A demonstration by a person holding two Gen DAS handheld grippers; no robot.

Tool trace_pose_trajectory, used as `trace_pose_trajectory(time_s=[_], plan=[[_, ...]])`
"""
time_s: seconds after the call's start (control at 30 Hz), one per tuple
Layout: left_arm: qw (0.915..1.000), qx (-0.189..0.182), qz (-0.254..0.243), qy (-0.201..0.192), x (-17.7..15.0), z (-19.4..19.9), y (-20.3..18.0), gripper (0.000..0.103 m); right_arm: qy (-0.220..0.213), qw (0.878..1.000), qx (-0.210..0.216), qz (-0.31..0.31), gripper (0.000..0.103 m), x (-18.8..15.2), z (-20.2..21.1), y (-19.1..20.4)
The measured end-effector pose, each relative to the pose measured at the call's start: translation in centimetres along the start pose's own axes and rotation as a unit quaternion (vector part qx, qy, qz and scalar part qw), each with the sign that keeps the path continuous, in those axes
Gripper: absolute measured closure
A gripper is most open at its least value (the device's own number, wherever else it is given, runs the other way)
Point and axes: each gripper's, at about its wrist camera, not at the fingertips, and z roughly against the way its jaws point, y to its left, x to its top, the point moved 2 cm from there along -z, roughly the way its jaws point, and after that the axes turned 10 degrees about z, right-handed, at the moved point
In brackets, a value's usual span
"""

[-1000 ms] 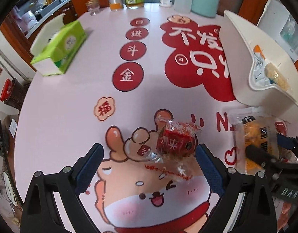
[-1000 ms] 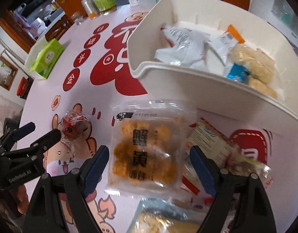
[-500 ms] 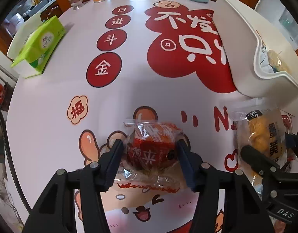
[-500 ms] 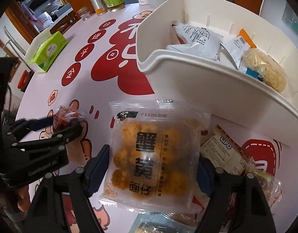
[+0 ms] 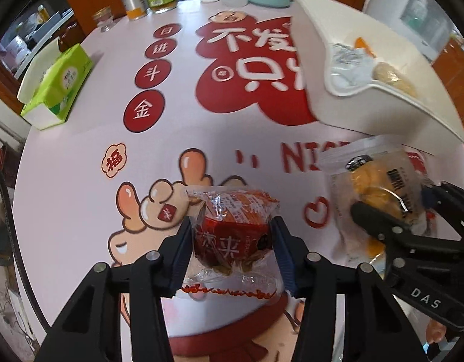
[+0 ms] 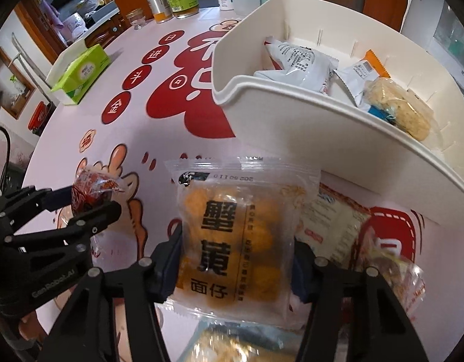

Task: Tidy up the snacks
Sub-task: 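Carry the red candy and puffs bag into the white tray and open both tools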

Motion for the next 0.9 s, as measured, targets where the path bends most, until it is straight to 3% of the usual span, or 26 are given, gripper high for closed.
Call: trace_pose_trajectory(time_s=[0.23,0.37,0.63,0.9], plan=[[0.9985,-0.025,-0.046,-0.015,-2.3,4.3,-2.8,0.054,-0.032,0.999,0.001,0.016,0.044,-2.3,4.6,0.1],[0.9962,-0.039,-0.072,-0.029,-1.6,6.4,-4.0,0.054,-0.048,0.999,0.001,0.006,0.044,-3.5,7.6,-1.1],[0.9864,-0.066,-0.121,-0.089,1.7,13.0,-8.6,0.053,-0.087,0.995,-0.033,-0.019,0.044,-4.2,14.0,-5.1],[0.9753,-0.064,-0.152,-0.146,6.5,18.2,-13.1,0.052,-0.155,0.984,-0.088,-0.026,0.044,-1.6,21.3,-9.4]])
